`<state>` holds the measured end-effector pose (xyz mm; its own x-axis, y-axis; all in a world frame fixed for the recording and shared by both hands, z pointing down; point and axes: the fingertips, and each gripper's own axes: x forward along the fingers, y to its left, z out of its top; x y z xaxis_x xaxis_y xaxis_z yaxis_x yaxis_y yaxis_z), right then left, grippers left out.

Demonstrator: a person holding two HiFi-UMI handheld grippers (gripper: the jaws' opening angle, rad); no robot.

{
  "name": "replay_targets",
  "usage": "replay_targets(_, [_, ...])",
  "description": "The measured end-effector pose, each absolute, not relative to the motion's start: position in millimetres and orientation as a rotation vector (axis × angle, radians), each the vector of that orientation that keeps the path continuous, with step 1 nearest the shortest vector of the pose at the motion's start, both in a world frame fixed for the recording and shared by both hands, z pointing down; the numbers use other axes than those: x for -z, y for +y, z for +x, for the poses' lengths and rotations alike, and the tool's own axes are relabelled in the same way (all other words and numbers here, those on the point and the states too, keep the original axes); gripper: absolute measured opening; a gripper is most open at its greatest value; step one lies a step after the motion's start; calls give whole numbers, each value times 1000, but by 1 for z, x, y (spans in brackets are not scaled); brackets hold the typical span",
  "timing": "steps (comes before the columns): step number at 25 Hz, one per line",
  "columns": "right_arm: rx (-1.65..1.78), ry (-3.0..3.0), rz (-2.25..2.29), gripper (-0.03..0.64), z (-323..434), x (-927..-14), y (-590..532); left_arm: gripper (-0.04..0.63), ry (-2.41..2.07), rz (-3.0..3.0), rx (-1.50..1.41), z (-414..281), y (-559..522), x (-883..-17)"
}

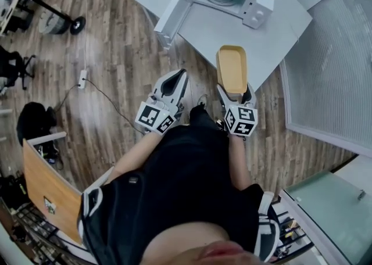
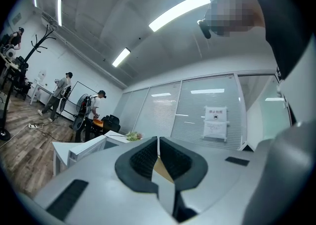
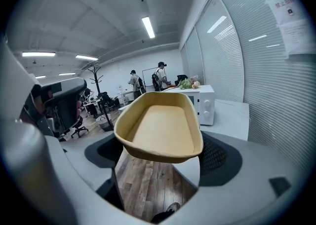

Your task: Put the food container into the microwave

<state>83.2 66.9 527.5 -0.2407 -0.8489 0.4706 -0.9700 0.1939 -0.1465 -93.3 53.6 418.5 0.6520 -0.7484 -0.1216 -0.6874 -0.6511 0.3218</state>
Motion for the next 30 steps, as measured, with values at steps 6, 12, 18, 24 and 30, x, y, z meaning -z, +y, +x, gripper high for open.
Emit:
replay_targets(6, [-583, -2212, 1639, 479, 114, -529, -32, 34, -1204, 2604, 372, -52, -35, -406])
replay_targets(12, [-580, -2210, 1585, 479, 138, -546, -106, 34, -1226, 2615, 373, -18, -92, -405])
replay_targets(18, [-615, -2179, 1569, 479, 148, -578, -172, 34, -1234, 2587, 372, -7, -142, -416])
replay_targets(24, [-611, -2128, 1582, 479, 142, -619, -247, 34, -1214, 2581, 371, -3, -196, -433])
replay_targets(30, [-611, -2077, 1626, 480, 134, -657, -313, 34, -1183, 2560, 366, -8, -245, -448])
